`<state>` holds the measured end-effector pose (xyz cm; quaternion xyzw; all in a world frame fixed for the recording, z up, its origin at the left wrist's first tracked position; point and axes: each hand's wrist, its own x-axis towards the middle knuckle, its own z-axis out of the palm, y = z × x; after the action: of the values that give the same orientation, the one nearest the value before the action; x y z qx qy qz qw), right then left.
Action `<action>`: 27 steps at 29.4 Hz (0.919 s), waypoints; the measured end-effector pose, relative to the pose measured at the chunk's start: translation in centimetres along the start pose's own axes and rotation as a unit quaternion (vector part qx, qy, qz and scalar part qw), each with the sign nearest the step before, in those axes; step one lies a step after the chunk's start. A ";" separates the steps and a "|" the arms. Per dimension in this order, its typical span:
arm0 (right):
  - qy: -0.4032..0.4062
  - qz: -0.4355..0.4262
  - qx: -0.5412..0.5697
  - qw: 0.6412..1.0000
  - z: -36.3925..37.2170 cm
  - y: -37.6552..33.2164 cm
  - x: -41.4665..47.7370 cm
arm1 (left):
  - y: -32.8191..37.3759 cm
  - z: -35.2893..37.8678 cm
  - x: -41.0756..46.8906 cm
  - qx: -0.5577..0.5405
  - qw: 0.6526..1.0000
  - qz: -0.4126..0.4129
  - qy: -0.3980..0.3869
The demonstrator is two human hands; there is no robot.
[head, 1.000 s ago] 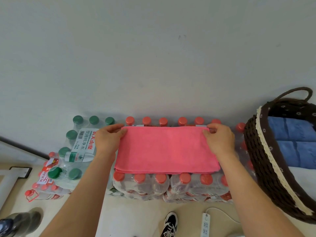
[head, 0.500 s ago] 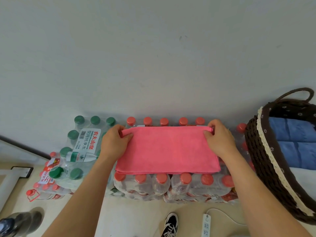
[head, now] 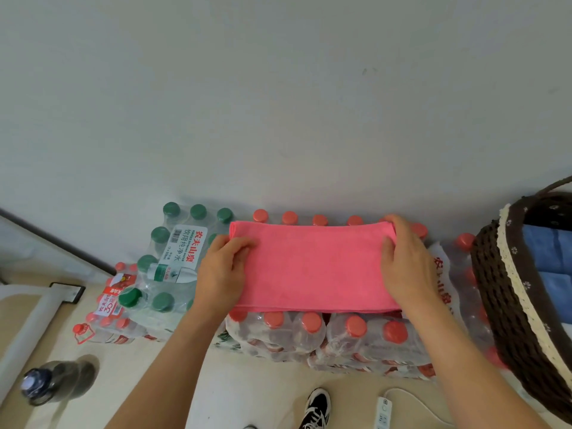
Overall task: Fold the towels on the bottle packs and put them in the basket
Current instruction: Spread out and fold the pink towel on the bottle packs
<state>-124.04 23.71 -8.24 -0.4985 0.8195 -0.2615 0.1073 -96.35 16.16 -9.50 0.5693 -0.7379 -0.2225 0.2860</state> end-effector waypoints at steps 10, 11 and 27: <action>-0.003 -0.022 -0.135 0.991 5.9 -7.1 -0.2 | -3.6 -7.4 1.4 0.071 0.993 -0.059 -0.076; -0.009 -0.026 -0.161 0.987 6.6 -8.0 -0.5 | -4.1 -7.4 1.4 0.072 0.990 -0.060 -0.104; -0.164 -0.137 -0.134 0.968 15.4 -18.1 -5.2 | -8.5 -10.1 2.7 -0.180 0.961 -0.136 -0.159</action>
<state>-101.09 16.65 -11.91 -0.6517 0.7423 -0.0759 0.1358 -84.00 11.41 -7.13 0.5606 -0.6371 -0.4763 0.2302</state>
